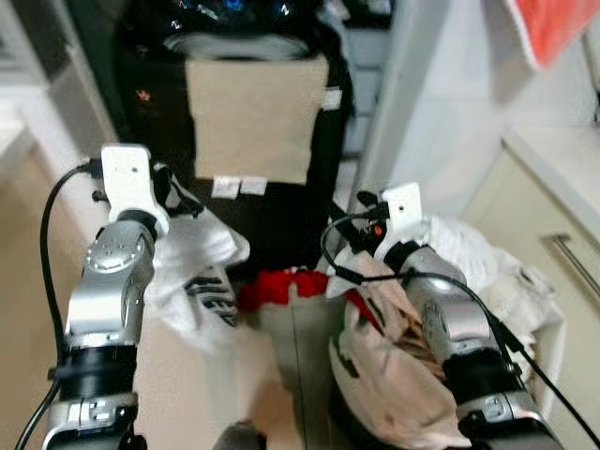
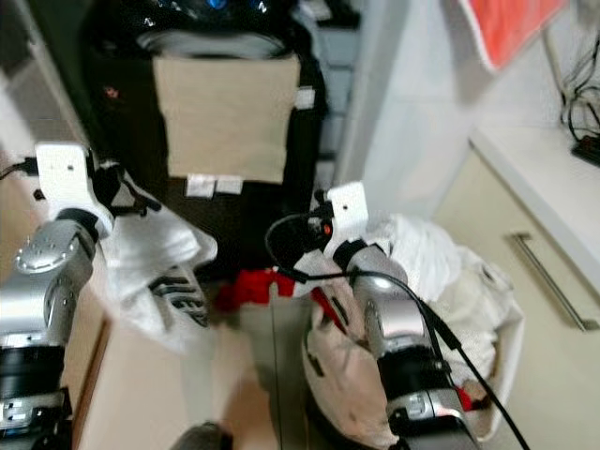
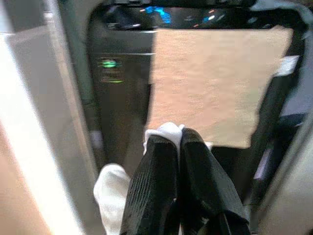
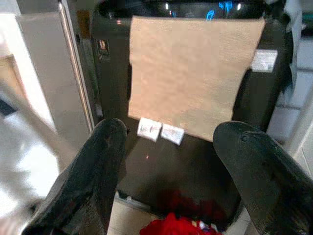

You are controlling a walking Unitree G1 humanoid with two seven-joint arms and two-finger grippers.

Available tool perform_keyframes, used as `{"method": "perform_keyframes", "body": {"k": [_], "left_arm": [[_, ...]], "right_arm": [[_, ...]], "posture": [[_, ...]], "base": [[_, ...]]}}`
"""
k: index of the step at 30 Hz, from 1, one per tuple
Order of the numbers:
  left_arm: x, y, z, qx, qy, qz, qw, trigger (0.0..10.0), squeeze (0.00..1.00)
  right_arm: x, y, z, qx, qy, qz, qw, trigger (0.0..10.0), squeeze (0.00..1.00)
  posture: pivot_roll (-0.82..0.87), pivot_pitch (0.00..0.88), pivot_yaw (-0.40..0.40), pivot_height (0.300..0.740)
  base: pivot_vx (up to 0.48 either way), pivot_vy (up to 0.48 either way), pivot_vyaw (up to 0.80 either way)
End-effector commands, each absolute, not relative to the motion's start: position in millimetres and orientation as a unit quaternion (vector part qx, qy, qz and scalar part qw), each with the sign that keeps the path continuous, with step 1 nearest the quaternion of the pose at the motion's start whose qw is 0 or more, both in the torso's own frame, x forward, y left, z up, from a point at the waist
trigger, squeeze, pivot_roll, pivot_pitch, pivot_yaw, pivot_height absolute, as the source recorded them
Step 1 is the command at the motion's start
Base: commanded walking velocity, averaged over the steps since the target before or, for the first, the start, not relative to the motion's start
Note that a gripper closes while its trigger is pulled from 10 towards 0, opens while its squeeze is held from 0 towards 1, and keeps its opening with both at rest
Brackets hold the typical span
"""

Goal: Clothes washing

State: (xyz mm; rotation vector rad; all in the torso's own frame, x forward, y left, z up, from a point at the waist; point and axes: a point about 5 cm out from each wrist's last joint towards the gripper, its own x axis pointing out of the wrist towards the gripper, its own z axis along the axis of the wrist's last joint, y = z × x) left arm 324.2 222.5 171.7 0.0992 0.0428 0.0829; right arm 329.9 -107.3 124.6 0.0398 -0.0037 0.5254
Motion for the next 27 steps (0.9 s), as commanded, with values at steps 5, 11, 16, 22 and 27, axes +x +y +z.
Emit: {"method": "perform_keyframes", "body": {"k": [5,11,16,22,27], "left_arm": [[323,207,174,0.066,0.012,0.022,0.997,0.0,0.00],[325,205,169,0.064,0.024,0.020,0.997,0.0,0.00],[325,195,162,0.057,0.032,0.016,0.998,0.0,0.00],[318,182,145,0.053,0.046,0.006,0.997,0.0,0.00],[308,173,120,0.037,0.079,0.005,0.996,0.0,0.00]], "right_arm": [[334,-112,125,0.019,-0.007,0.247,0.969,10.0,0.00],[333,-112,123,0.023,-0.010,0.247,0.969,10.0,0.00],[331,-107,120,0.032,-0.010,0.253,0.967,10.0,0.00],[333,-114,118,0.058,-0.011,0.223,0.973,10.0,0.00],[336,-131,110,0.066,-0.009,0.159,0.985,10.0,0.00]], "posture": [[0.01,0.000,-0.043,0.736],[0.00,0.000,-0.037,0.736],[0.00,0.000,-0.037,0.736],[0.00,0.000,-0.035,0.736],[-0.01,0.000,-0.037,0.736]], "base": [[0.000,0.000,0.00],[0.000,0.329,0.00],[0.000,0.000,0.00],[0.000,0.000,0.63],[0.000,0.000,0.30]]}}
